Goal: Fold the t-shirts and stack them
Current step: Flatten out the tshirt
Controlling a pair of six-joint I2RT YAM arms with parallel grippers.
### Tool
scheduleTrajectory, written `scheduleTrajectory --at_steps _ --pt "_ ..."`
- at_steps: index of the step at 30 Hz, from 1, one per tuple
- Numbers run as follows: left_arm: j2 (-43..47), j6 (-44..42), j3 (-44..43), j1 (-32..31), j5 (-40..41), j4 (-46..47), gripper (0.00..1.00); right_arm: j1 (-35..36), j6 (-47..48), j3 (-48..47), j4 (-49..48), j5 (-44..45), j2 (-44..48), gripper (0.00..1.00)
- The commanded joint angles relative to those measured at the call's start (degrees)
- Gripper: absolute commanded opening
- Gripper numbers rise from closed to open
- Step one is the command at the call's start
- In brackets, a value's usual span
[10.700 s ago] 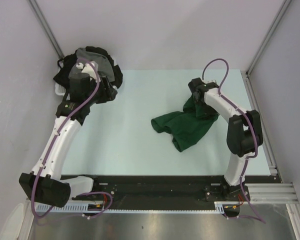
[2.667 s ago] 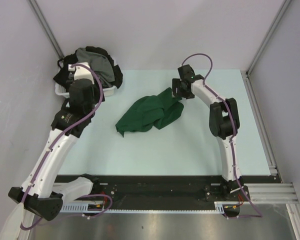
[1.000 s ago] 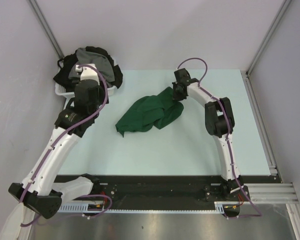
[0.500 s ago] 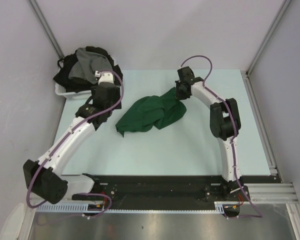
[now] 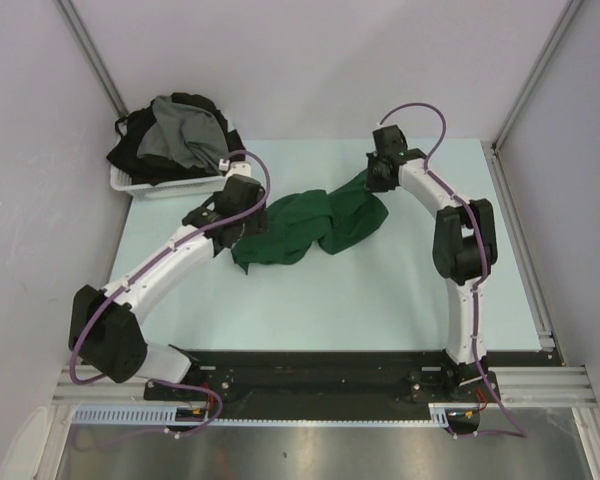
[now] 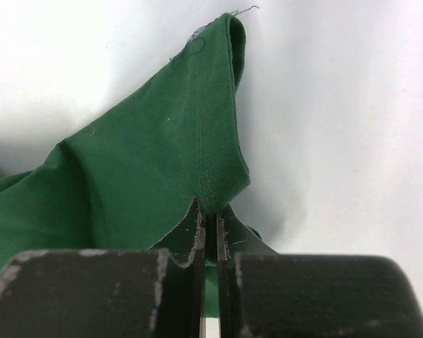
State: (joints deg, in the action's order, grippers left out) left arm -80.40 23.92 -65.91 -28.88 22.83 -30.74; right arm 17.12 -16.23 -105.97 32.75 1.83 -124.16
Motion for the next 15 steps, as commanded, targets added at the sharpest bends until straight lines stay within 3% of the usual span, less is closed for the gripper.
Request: scheduleTrajectory --at_steps 1,15 --pt "0.07 3.67 0.87 -3.97 -2.44 -1.25 0.70 -2.35 0.41 -0.64 -0.76 0.37 3.31 0.00" --pt "0.60 12.11 6.23 -13.56 -1.82 -6.44 0.70 -4.12 -0.91 0.33 -1.38 -2.70 3.66 0.00"
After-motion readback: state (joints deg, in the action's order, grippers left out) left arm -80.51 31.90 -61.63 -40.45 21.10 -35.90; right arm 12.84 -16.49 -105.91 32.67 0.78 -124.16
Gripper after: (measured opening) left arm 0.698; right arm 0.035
